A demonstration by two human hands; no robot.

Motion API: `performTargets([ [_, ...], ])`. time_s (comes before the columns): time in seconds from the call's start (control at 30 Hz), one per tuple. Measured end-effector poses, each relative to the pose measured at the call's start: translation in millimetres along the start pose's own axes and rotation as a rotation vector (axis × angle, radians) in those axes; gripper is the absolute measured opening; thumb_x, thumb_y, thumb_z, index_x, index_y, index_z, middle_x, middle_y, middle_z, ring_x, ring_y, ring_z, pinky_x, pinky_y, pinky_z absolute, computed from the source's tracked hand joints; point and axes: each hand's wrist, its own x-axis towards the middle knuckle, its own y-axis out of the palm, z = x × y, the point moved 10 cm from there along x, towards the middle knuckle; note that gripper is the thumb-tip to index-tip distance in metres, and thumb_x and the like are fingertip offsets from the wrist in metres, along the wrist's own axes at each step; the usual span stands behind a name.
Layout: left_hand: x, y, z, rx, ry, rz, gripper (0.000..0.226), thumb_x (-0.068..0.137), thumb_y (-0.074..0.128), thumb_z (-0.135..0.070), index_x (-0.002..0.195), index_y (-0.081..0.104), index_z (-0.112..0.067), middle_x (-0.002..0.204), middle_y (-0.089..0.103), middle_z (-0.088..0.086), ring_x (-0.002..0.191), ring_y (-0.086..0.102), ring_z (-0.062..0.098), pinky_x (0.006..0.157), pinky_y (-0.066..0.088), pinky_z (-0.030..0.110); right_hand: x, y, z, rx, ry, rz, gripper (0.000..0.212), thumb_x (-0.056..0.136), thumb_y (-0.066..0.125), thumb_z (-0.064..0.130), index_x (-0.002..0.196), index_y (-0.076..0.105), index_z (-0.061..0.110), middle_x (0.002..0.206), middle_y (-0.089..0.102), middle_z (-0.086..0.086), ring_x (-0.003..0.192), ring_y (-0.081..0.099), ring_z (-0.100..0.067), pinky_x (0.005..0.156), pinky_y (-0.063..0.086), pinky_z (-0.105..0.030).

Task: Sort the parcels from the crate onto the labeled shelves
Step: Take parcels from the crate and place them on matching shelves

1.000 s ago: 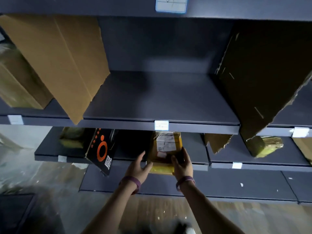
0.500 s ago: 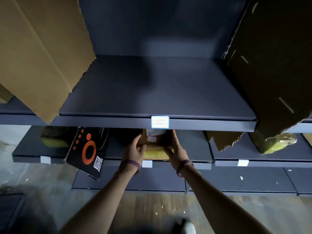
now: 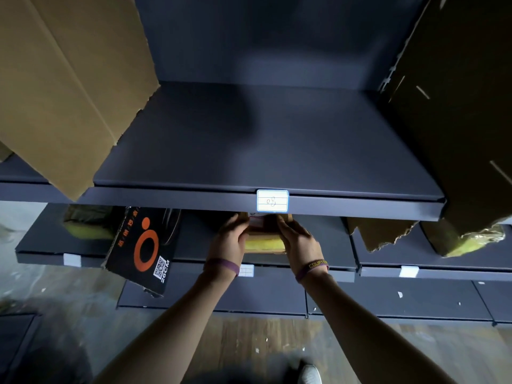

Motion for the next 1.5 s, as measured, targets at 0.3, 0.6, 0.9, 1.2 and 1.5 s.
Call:
performTargets([
  [0.3,20,18,2,0.229,-0.074,0.188,0.045,0.095,0.051,-0.023,0.140,0.046,-0.024,0.149,0.040,0.001,0.130,0.045,0.026,0.101,0.044,0.038,19,27,-20,-0.132,0.143,0.256,0.068,0.091,0.040,0.002,0.150,0.029,0.034,0.148,0.036,-0.009,0.128,0.044,-0.035,0.091,0.049,-0.040],
  [0.6,-30,14,0,0.197,-0.075,0.219,0.068,0.093,0.053,-0.021,0.152,0.019,-0.024,0.161,0.009,0.004,0.147,0.013,0.023,0.117,0.024,0.035,-39,19,-9,-0.156,0.218,0.346,0.078,0.097,0.042,0.007,0.154,-0.007,0.030,0.163,-0.007,-0.009,0.148,0.000,-0.039,0.116,0.025,-0.047],
  [0.9,-122,-5,-16,0.080,-0.205,0.262,0.065,0.094,0.052,-0.031,0.151,0.023,-0.021,0.159,0.019,0.004,0.146,0.016,0.023,0.117,0.020,0.036,-117,-26,15,-0.009,0.308,0.345,0.070,0.098,0.051,0.020,0.155,0.010,0.025,0.163,0.008,-0.008,0.149,0.011,-0.029,0.118,0.021,-0.038],
  [1.2,-161,-31,-97,-0.217,-0.200,0.151,0.060,0.091,0.058,-0.027,0.146,0.034,-0.021,0.151,0.037,0.001,0.138,0.035,0.018,0.111,0.030,0.029,-156,-86,28,0.129,0.328,0.199,0.064,0.097,0.055,0.017,0.152,0.024,0.020,0.158,0.026,-0.005,0.145,0.028,-0.024,0.114,0.028,-0.031],
  [1.5,-221,65,-240,-0.344,-0.044,0.432,0.054,0.090,0.062,-0.024,0.140,0.044,-0.022,0.145,0.046,-0.002,0.134,0.041,0.012,0.102,0.031,0.017,-264,-204,-72,0.166,0.552,-0.008,0.060,0.097,0.055,0.023,0.150,0.029,0.023,0.156,0.030,-0.002,0.143,0.033,-0.020,0.112,0.026,-0.022],
])
